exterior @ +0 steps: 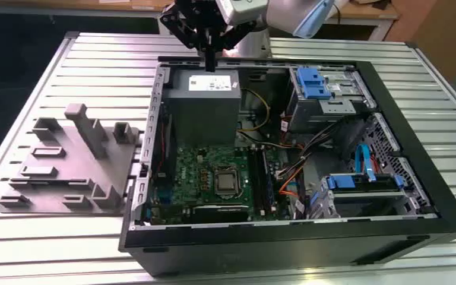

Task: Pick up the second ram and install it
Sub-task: 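Reach for the second ram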

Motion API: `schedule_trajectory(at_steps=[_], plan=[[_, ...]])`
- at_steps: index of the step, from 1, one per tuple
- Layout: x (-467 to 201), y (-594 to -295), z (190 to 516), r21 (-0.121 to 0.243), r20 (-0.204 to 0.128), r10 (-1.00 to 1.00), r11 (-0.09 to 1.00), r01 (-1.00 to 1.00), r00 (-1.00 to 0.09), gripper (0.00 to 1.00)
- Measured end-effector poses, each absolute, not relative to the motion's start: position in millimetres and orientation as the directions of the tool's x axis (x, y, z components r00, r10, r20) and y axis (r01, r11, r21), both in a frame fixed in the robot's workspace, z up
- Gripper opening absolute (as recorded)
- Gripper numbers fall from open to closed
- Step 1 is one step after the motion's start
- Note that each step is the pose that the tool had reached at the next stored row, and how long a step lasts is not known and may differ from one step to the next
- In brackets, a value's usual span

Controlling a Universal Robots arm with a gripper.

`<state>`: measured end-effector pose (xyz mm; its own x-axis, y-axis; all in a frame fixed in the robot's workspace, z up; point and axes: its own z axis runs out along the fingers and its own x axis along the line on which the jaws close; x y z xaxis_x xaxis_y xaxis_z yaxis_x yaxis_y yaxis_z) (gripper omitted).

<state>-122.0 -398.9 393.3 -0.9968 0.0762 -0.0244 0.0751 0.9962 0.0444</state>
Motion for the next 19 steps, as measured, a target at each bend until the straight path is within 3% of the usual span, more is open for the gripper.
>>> schedule_trajectory(at_steps=[19], plan=[[-129.5,-398.9,393.0,0.044,-0.024,0.076,0.996,0.075,-0.997,0.1]])
